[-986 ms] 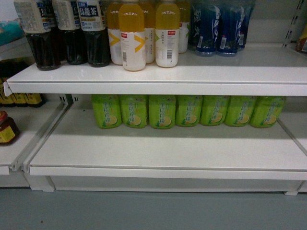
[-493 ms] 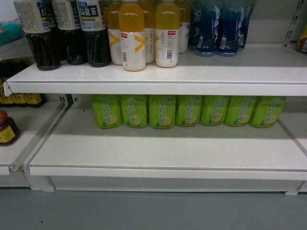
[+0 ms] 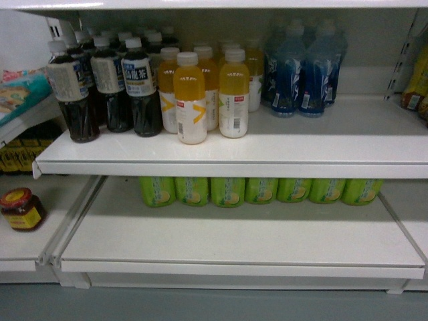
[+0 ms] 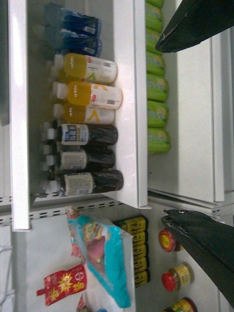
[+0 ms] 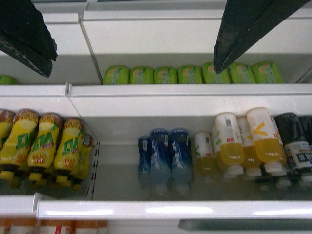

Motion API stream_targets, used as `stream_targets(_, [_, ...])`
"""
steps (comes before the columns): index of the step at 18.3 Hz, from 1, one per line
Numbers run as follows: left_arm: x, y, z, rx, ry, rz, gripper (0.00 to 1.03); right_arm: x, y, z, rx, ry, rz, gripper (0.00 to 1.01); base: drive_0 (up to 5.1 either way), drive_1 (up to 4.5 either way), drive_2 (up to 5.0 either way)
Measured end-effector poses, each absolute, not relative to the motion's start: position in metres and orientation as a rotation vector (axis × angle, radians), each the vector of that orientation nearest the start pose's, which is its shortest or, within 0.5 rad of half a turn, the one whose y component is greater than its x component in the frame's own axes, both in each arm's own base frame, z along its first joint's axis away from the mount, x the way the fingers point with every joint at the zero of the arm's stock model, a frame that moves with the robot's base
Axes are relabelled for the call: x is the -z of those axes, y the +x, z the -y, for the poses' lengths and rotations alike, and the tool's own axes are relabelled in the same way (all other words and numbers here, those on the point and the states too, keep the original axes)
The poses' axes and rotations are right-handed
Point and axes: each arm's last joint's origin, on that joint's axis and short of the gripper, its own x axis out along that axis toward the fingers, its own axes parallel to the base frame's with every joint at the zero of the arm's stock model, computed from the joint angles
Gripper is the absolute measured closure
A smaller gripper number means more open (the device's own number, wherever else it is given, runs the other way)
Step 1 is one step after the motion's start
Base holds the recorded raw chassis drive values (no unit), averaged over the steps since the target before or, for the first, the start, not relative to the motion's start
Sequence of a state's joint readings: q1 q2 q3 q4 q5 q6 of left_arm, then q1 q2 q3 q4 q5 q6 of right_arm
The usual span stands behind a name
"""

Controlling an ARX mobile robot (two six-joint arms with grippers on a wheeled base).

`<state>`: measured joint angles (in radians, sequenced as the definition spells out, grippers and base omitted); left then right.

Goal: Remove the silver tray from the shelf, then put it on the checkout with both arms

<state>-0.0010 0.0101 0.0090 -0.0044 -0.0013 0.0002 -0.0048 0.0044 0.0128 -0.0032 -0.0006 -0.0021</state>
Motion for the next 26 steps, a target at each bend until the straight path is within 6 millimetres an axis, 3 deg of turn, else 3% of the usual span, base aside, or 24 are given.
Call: stream_targets(26, [-0.1655,0.0978,0.0001,0.001,0.000,-0.004,0.05,-0.1672,0.0972,0.0005,0.005,-0.001,0.005,0.03,0.0,0.00,0.0])
